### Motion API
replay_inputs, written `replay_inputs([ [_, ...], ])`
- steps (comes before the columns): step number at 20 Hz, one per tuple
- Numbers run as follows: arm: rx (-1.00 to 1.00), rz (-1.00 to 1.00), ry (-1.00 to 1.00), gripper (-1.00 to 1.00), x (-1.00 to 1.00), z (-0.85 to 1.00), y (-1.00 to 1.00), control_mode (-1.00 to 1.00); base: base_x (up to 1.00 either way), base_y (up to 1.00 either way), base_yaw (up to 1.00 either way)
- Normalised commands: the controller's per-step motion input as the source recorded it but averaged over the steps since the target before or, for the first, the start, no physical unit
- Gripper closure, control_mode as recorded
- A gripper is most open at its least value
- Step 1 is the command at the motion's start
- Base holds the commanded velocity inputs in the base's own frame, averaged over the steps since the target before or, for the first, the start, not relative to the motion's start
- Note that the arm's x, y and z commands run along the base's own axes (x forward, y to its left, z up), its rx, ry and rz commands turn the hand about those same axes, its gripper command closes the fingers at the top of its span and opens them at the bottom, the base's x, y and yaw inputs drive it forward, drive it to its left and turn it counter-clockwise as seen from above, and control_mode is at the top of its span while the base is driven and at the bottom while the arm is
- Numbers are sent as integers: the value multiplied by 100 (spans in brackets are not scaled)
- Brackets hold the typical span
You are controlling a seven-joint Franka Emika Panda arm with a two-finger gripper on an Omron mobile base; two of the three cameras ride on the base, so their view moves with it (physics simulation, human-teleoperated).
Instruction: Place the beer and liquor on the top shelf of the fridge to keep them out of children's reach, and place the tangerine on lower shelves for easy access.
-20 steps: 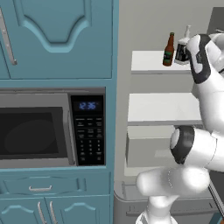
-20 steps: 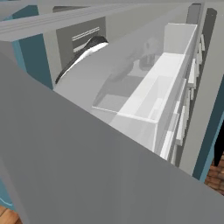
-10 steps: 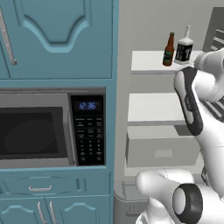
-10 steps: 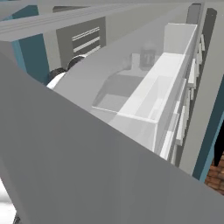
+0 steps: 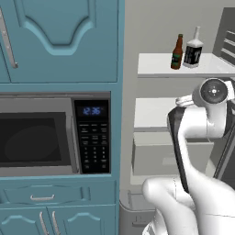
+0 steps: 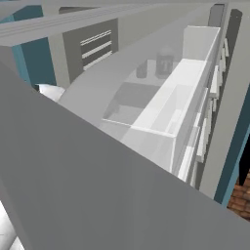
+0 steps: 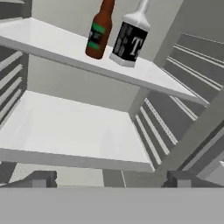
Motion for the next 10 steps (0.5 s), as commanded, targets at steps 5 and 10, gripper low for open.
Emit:
replay_inputs([
  [5,28,-7,13,-100,-95,-23,1,-100,0,0,0],
  [10,6,5,1,-100,-77,-24,11,-100,0,0,0],
])
